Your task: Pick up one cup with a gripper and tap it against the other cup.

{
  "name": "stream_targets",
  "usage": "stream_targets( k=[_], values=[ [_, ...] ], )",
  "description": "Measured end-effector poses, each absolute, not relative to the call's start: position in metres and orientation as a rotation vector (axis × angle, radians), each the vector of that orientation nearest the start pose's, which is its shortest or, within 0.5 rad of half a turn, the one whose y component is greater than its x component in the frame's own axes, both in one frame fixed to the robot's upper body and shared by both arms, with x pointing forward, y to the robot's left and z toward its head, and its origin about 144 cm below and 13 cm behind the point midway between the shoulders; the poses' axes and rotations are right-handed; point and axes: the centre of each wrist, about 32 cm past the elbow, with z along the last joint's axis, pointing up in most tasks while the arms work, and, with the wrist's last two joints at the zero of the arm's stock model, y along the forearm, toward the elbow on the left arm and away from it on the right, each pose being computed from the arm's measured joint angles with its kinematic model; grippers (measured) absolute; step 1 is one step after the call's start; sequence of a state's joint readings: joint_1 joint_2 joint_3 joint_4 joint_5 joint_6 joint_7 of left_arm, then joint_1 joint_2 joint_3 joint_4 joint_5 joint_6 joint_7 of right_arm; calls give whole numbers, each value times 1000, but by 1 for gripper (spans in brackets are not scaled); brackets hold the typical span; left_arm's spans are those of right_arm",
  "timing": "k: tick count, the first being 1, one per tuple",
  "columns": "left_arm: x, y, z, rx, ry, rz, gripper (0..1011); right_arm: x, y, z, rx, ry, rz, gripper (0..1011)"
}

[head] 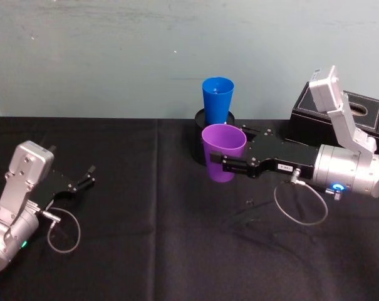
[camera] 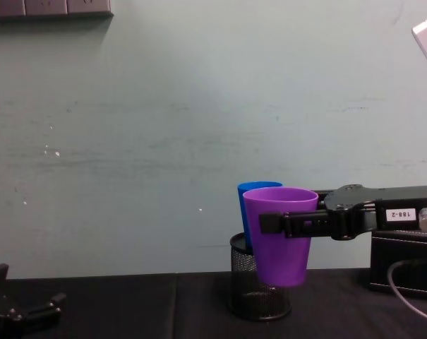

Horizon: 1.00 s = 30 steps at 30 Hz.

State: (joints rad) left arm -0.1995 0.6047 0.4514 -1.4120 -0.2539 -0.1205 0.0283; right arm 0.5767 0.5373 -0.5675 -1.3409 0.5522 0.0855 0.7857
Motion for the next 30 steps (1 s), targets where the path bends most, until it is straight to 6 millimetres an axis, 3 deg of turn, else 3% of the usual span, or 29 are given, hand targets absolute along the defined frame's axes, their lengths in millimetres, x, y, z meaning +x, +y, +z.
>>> stream_targets(
  k=[30],
  values=[
    [489, 310, 1140, 304, -285, 1248, 1011, 579, -271, 1245, -156, -64, -461, 728]
  ],
)
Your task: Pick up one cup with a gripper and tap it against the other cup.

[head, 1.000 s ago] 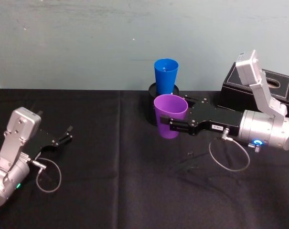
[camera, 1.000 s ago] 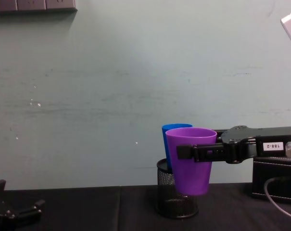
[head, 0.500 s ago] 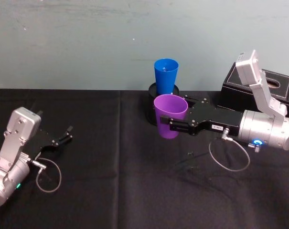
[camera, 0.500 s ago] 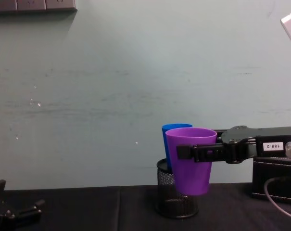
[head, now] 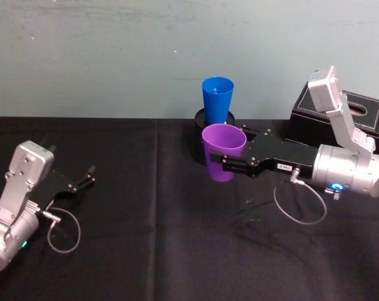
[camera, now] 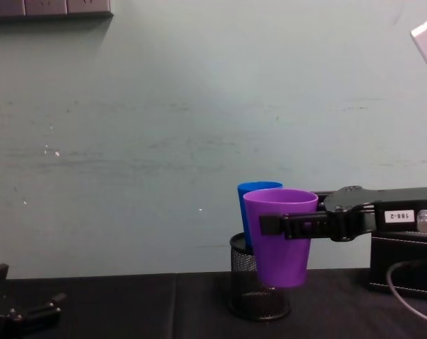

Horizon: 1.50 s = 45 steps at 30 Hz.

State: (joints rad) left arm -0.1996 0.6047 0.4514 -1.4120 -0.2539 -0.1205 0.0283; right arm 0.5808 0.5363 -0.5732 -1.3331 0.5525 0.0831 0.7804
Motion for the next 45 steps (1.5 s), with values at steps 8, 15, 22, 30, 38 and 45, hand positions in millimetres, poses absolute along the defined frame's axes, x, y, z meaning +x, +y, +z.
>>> stream_targets(
  k=[8, 15, 22, 30, 38, 45],
  values=[
    [489, 310, 1140, 304, -285, 1248, 1012, 589, -268, 1241, -149, -55, -498, 728],
    [489, 310, 1140, 304, -285, 1248, 1011, 601, -261, 1240, -146, -60, -549, 728],
    [489, 310, 1140, 304, -285, 1248, 1011, 617, -251, 1237, -151, -63, -593, 728],
    [489, 310, 1140, 304, -285, 1248, 1011, 638, -243, 1232, -143, -31, -645, 728],
    [489, 310, 1140, 304, -285, 1248, 1011, 654, -239, 1230, -146, -21, -674, 728],
    [489, 310, 1140, 304, -285, 1248, 1011, 663, -236, 1228, -153, -21, -684, 728]
  ],
)
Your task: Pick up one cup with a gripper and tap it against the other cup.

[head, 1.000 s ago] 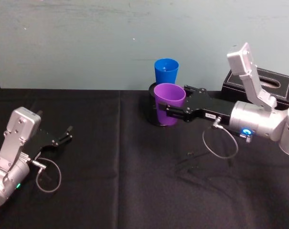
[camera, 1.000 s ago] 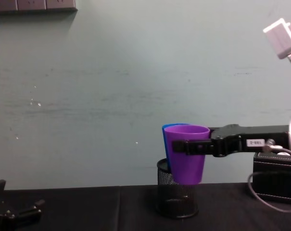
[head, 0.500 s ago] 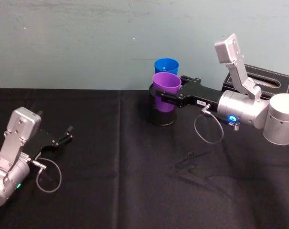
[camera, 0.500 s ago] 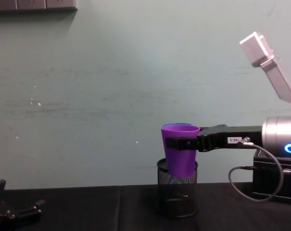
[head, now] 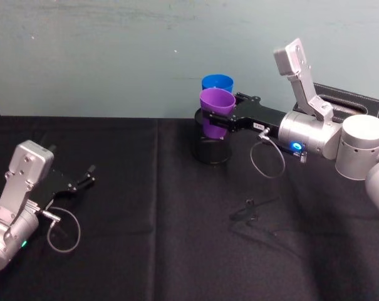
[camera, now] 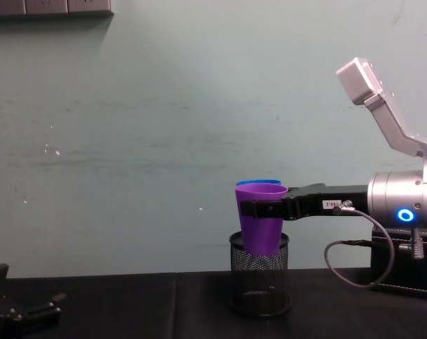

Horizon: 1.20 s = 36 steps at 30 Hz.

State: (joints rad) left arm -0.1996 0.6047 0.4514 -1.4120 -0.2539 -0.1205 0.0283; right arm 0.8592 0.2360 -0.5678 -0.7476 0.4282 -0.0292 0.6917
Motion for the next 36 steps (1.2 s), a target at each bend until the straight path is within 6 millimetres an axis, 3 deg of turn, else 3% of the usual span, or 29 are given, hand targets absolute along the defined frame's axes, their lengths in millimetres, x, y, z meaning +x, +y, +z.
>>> stream_targets(
  k=[36],
  values=[
    [489, 310, 1140, 304, -285, 1248, 1011, 668, -235, 1228, -142, -17, -681, 728]
  ],
)
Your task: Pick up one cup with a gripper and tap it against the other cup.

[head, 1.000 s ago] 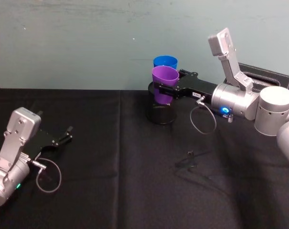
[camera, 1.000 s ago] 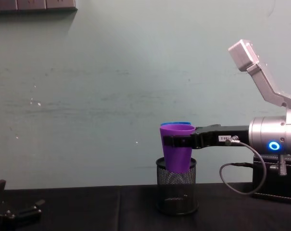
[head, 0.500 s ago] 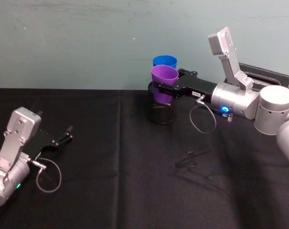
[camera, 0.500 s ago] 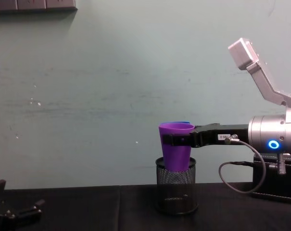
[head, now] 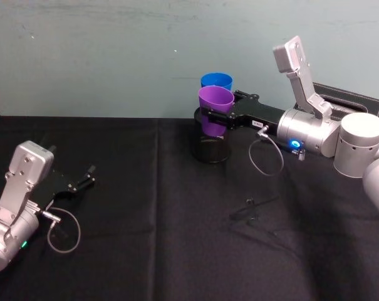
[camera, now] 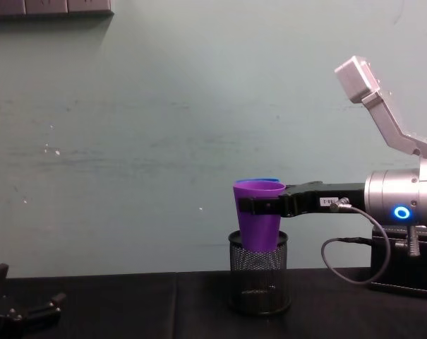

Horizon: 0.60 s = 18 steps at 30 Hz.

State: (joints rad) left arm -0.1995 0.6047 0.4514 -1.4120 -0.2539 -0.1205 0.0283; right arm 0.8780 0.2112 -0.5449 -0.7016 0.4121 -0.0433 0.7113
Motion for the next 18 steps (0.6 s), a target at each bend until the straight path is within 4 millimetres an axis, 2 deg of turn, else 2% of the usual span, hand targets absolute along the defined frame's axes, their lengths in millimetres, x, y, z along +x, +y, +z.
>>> stream_targets(
  k=[18],
  values=[
    [489, 310, 1140, 304, -285, 1248, 1011, 668, -235, 1227, -142, -16, -682, 728]
  ],
)
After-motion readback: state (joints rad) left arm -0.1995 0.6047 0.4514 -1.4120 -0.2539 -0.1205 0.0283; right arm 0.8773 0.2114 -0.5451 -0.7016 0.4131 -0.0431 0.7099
